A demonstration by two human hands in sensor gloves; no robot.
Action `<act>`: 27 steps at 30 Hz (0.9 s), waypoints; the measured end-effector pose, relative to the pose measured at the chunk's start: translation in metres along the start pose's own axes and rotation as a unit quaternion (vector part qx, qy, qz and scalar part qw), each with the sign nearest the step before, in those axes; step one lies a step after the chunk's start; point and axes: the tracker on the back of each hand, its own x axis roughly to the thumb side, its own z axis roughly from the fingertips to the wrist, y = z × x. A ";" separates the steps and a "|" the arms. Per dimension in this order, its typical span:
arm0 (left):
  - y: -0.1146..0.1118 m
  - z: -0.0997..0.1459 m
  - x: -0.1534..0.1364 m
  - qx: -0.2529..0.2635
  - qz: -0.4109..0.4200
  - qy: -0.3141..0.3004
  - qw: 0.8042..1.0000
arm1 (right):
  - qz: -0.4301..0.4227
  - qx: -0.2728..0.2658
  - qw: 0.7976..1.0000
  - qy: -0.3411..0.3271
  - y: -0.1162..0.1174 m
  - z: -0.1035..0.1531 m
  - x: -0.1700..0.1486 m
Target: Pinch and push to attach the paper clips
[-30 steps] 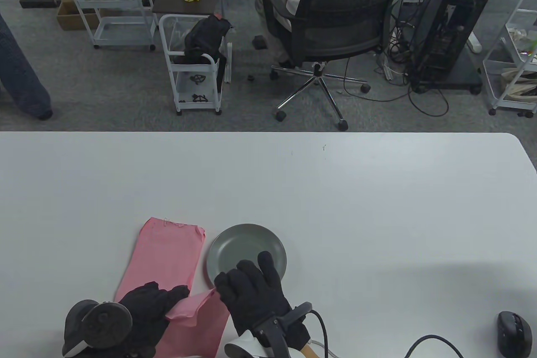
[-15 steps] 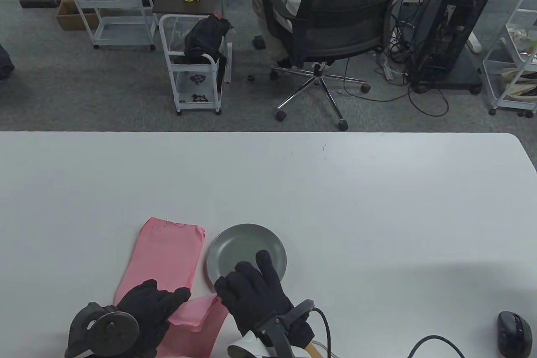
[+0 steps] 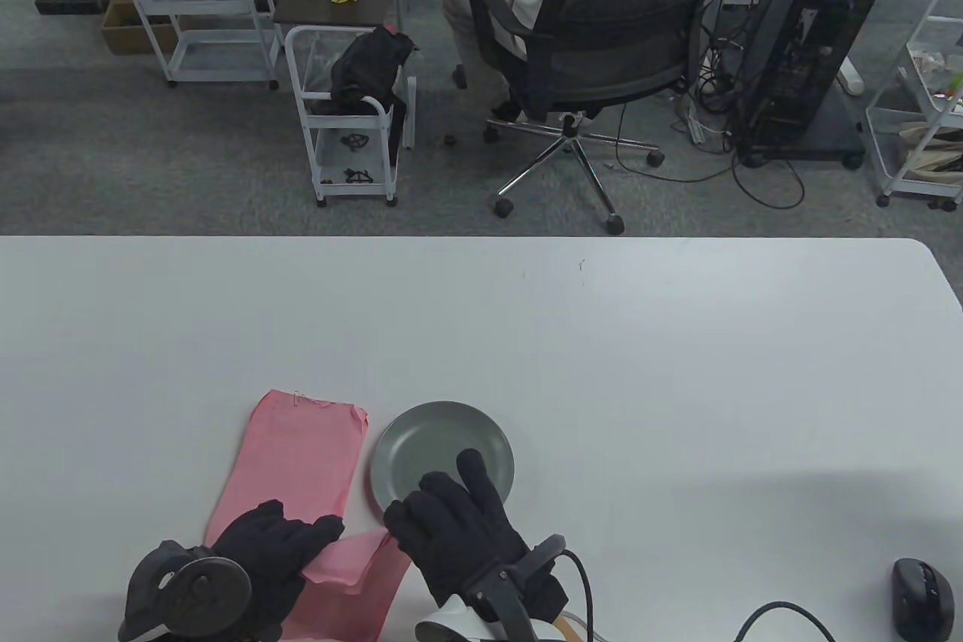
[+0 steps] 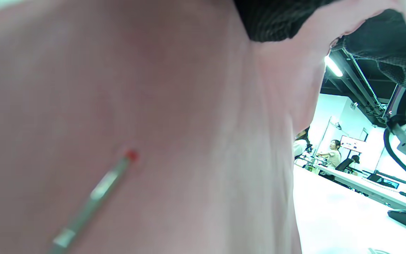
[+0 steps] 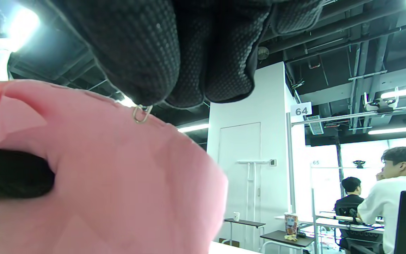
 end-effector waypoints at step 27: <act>-0.012 -0.007 -0.017 -0.035 0.141 0.018 0.989 | -0.080 -0.002 0.996 0.047 0.011 -0.003 -0.016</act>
